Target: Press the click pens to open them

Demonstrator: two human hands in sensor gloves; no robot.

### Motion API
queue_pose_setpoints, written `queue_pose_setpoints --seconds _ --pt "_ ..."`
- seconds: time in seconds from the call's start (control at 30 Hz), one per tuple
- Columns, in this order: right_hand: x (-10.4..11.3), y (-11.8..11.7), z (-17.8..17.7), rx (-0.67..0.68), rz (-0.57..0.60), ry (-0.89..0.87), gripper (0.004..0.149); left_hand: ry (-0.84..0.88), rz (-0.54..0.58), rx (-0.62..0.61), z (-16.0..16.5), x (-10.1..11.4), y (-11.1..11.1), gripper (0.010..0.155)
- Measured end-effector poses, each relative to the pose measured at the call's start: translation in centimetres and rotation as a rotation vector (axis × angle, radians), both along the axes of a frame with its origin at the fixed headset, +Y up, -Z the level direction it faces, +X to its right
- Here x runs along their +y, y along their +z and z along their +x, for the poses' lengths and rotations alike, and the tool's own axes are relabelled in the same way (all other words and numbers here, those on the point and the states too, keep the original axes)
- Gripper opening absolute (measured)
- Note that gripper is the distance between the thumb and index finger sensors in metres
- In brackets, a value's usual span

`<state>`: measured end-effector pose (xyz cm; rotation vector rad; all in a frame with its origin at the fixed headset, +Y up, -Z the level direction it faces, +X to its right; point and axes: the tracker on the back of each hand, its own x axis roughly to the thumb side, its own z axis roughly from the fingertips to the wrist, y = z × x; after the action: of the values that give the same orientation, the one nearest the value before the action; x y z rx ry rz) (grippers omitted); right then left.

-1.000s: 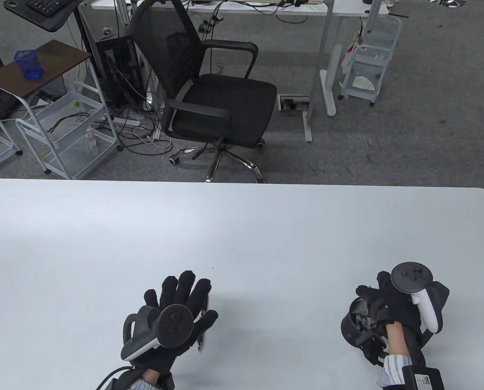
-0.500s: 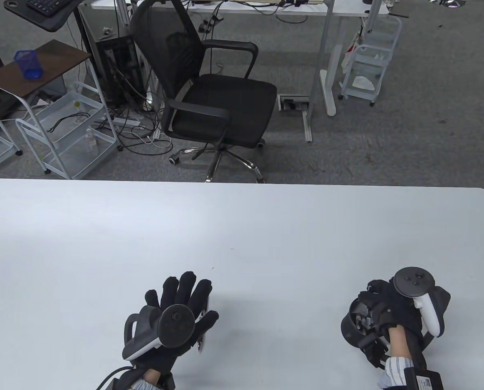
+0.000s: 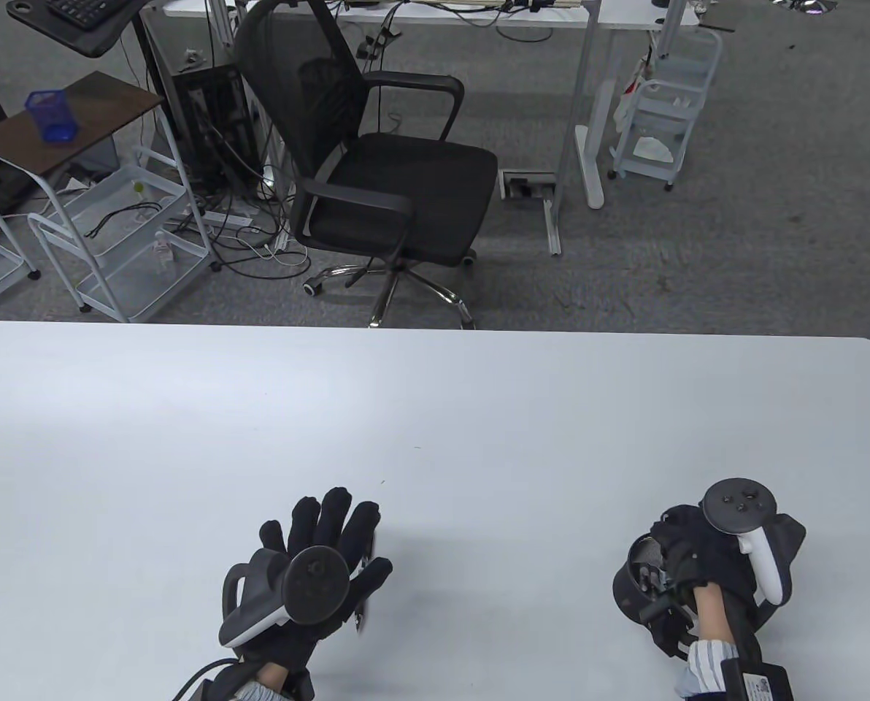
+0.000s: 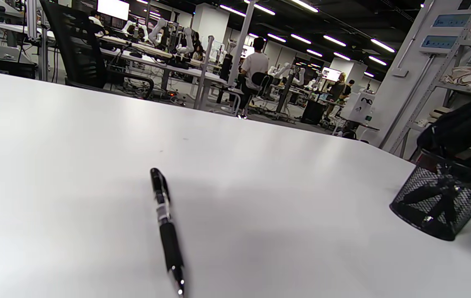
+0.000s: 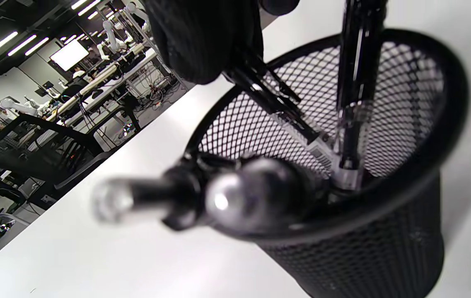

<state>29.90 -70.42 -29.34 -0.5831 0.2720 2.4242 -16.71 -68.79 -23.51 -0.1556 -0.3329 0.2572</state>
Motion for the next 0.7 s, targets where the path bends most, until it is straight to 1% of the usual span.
queue_pose_setpoints --seconds 0.1,0.23,0.33,0.37,0.4,0.47,0.5,0.6,0.7 --pt "0.7 0.2 -0.1 -0.006 0.026 0.020 0.043 0.001 0.001 -0.001 0.0 0.0 0.0 0.070" --pt "2.3 0.7 -0.2 -0.011 0.074 0.017 0.045 0.000 0.000 -0.003 0.0 0.0 0.0 0.070" --pt "4.3 1.3 -0.5 -0.011 0.135 0.020 0.047 0.001 0.000 -0.003 0.0 0.0 0.1 0.070" --pt "5.5 1.7 -0.8 -0.005 0.171 0.035 0.047 0.002 0.000 -0.003 0.0 0.0 0.1 0.070" --pt "5.9 1.9 -0.9 -0.003 0.185 0.042 0.047 0.002 0.000 -0.003 0.0 0.0 0.1 0.070" --pt "7.9 2.7 -1.8 0.003 0.250 0.083 0.047 0.000 0.002 -0.002 0.0 0.0 0.1 0.070" --pt "8.5 2.9 -2.1 0.012 0.272 0.099 0.047 0.000 0.002 -0.002 0.0 0.0 0.1 0.070" --pt "11.0 4.2 -4.3 0.084 0.344 0.166 0.047 0.002 0.002 -0.002 0.0 0.0 0.1 0.070" --pt "13.3 5.7 -7.4 0.168 0.475 0.190 0.047 0.000 0.003 -0.001 0.0 0.0 0.1 0.070"
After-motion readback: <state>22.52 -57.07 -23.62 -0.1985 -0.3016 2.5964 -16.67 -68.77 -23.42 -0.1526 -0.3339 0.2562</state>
